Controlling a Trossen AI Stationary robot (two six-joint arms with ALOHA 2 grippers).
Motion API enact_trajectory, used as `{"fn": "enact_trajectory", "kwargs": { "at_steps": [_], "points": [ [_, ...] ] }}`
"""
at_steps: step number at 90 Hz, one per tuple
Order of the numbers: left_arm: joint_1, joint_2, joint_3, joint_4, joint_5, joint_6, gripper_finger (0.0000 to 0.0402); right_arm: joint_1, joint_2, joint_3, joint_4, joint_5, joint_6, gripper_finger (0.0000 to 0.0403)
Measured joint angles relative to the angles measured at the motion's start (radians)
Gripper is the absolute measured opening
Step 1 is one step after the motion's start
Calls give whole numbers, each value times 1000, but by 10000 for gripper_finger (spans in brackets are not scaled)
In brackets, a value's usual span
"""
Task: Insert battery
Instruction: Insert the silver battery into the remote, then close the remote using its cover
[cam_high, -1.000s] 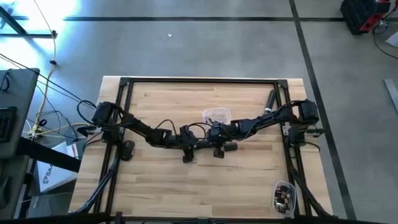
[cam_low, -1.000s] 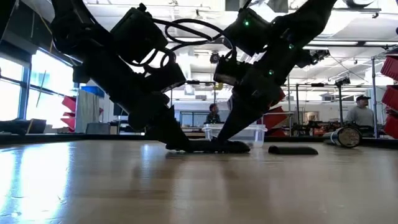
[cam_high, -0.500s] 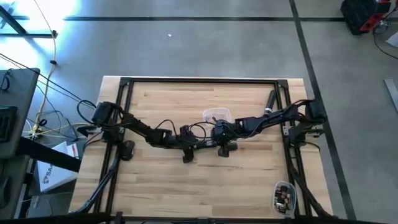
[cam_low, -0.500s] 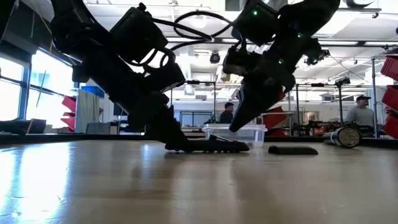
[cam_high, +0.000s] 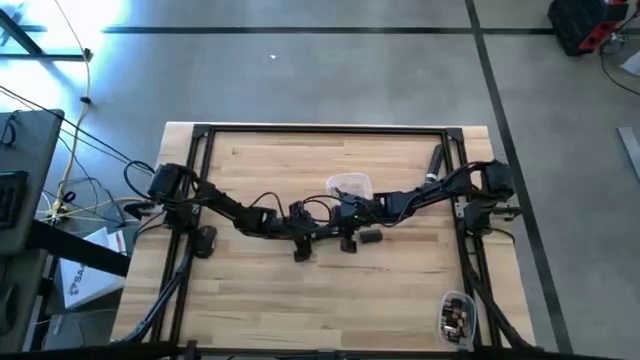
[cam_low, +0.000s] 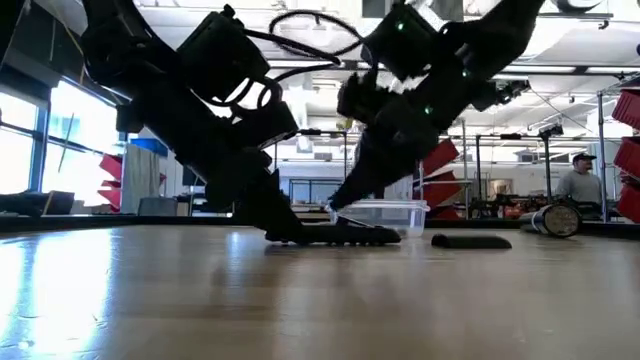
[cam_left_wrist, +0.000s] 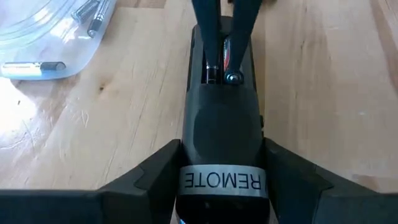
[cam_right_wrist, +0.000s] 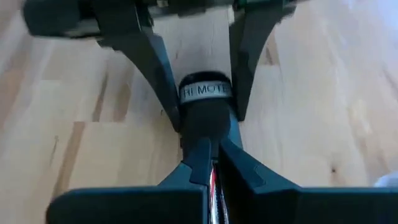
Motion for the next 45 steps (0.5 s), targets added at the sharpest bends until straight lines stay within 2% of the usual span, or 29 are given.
{"fn": "enact_trajectory", "kwargs": {
  "at_steps": [45],
  "points": [
    [0,0,0,1,0,-7,182,2,3,4,-113,4,3,0]
  ]
}}
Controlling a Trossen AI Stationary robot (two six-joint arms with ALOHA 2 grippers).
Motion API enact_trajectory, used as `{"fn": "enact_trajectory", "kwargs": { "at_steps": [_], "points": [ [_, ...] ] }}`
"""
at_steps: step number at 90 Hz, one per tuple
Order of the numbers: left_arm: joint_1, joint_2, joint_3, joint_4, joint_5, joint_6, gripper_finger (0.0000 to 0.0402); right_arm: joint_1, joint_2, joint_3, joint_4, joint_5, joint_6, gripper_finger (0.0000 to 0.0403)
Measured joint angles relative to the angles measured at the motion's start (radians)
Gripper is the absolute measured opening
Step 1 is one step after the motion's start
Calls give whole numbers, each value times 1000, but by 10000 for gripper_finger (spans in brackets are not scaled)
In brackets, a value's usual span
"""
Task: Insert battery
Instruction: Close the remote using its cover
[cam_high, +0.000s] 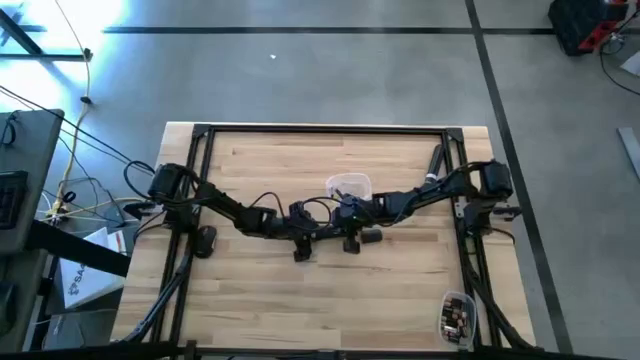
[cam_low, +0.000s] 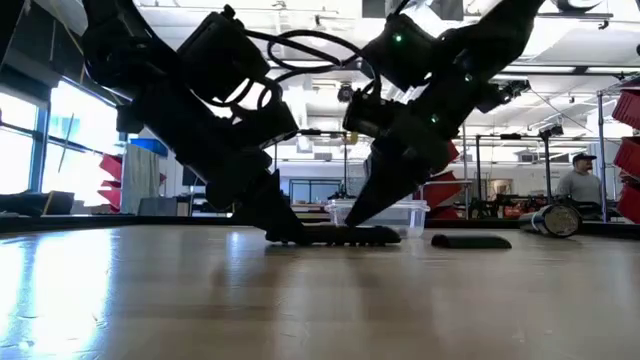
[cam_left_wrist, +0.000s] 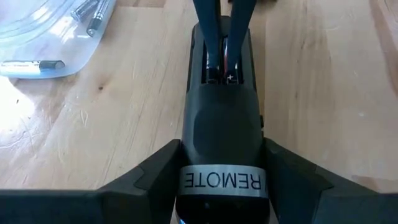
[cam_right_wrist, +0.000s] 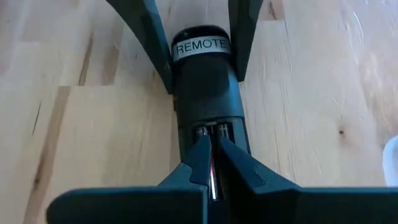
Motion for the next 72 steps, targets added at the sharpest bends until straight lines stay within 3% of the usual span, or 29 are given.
{"fn": "enact_trajectory", "kwargs": {
  "at_steps": [25,47,72],
  "points": [
    [0,0,0,-1,0,-2,182,6,-48,-5,-32,21,-14,0],
    [0,0,0,-1,0,-4,182,71,-228,-10,-189,234,-74,0],
    [0,0,0,4,0,-19,182,160,-440,-254,-77,358,112,0]
  ]
}}
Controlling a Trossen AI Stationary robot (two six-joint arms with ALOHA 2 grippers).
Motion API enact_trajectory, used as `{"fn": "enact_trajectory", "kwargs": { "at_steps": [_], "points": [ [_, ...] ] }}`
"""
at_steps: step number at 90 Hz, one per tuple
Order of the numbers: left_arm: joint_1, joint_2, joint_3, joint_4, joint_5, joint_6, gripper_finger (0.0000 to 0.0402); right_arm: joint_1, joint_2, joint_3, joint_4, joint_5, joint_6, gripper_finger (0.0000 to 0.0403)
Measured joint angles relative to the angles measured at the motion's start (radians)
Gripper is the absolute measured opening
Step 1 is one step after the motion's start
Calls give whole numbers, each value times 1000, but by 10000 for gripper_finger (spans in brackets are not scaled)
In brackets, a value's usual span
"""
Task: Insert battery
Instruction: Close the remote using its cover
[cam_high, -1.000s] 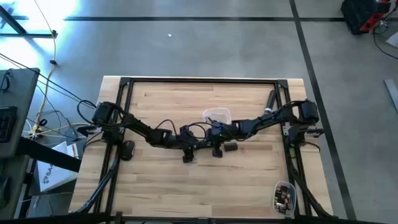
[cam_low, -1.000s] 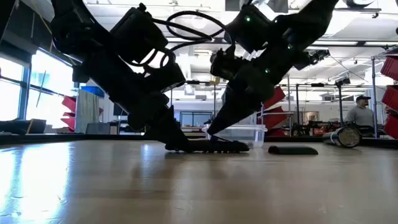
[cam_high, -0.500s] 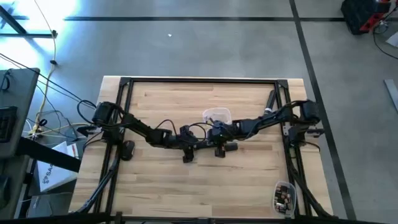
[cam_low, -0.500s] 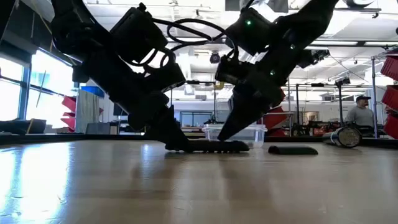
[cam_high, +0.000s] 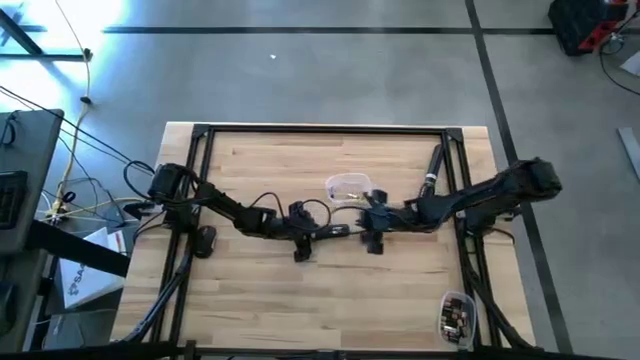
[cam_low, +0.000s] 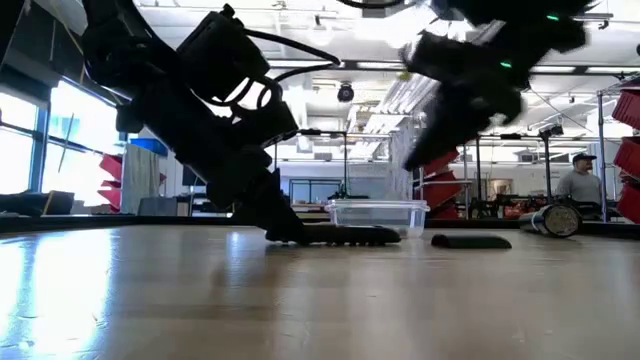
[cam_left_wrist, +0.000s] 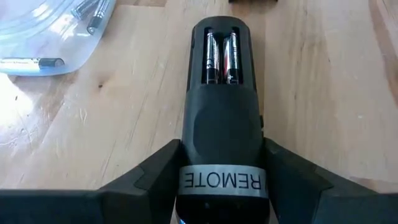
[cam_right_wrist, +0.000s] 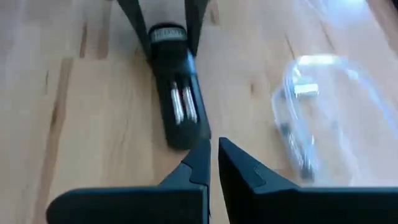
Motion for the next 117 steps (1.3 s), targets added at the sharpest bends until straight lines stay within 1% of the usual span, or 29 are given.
{"fn": "enact_trajectory", "kwargs": {
  "at_steps": [10,23,31,39,49,63,70,80,91,101,109,117],
  "points": [
    [0,0,0,2,0,0,182,27,-92,-115,93,8,62,0],
    [0,0,0,9,0,-1,182,51,-184,-236,153,-23,143,0],
    [0,0,0,12,0,-2,182,47,-213,-293,202,-94,172,0],
    [0,0,0,14,0,-7,182,38,-218,-315,228,-134,172,0],
    [0,0,0,18,0,-9,182,28,-215,-318,230,-133,171,0],
    [0,0,0,19,0,-8,182,27,-215,-318,242,-121,78,1],
    [0,0,0,19,0,-9,182,27,-215,-318,268,-107,43,8],
    [0,0,0,18,0,-9,182,27,-215,-339,329,-42,62,38],
    [0,0,0,19,0,-9,182,27,-214,-422,433,10,79,96],
    [0,0,0,20,0,-9,182,27,-214,-504,615,-4,80,153],
    [0,0,0,27,0,-9,182,27,-215,-574,782,-20,45,193],
    [1,0,0,37,-1,-9,182,25,-215,-629,864,-27,10,222]
  ]
}}
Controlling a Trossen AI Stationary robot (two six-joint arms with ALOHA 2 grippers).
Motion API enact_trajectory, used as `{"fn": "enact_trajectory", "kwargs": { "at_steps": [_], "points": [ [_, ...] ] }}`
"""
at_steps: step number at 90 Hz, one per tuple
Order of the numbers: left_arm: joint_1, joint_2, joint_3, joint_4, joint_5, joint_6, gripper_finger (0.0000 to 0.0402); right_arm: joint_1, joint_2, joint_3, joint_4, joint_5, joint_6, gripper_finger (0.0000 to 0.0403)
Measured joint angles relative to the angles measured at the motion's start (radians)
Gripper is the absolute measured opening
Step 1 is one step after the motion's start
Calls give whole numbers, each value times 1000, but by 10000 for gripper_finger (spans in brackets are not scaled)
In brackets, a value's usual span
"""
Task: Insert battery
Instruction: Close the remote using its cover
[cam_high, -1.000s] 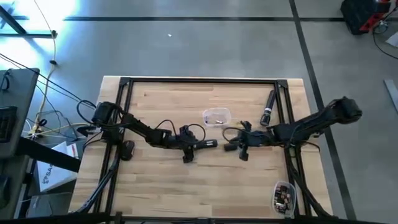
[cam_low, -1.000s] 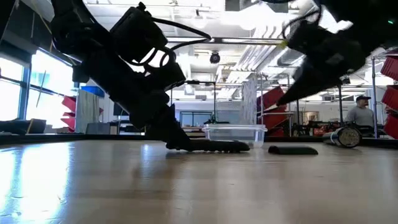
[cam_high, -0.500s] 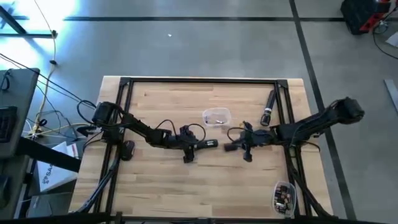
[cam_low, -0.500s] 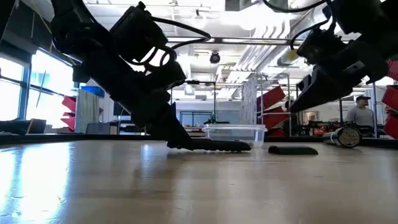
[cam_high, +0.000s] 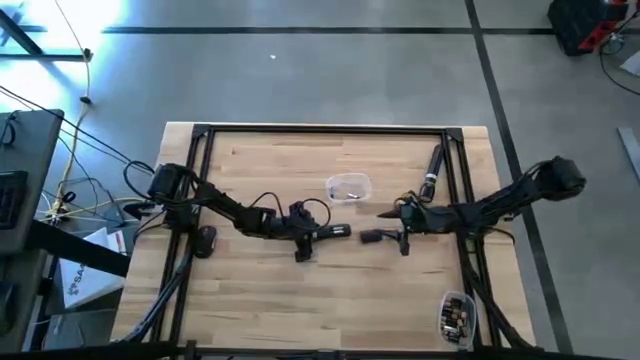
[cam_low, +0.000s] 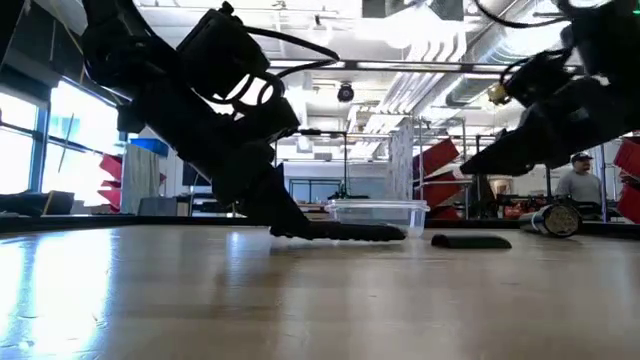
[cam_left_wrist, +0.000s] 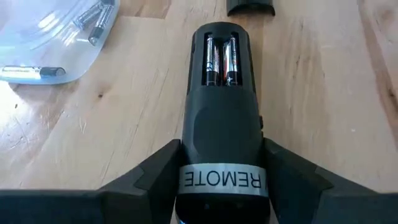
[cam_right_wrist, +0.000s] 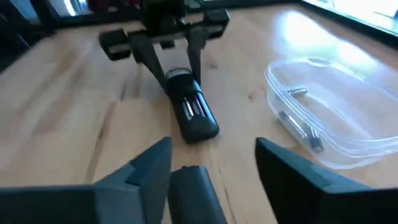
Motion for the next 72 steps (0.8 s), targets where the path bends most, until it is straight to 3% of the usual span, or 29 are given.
{"fn": "enact_trajectory", "kwargs": {
  "at_steps": [13,36,52,72],
  "points": [
    [0,0,0,17,0,3,182,-12,1,-18,26,-50,-43,237],
    [0,0,0,24,-26,2,182,-11,55,-18,31,-115,-127,226],
    [0,0,0,25,-26,2,182,-11,146,-18,48,-115,-149,222],
    [0,0,0,25,7,52,182,-65,331,-16,269,-171,-174,222]
  ]
}}
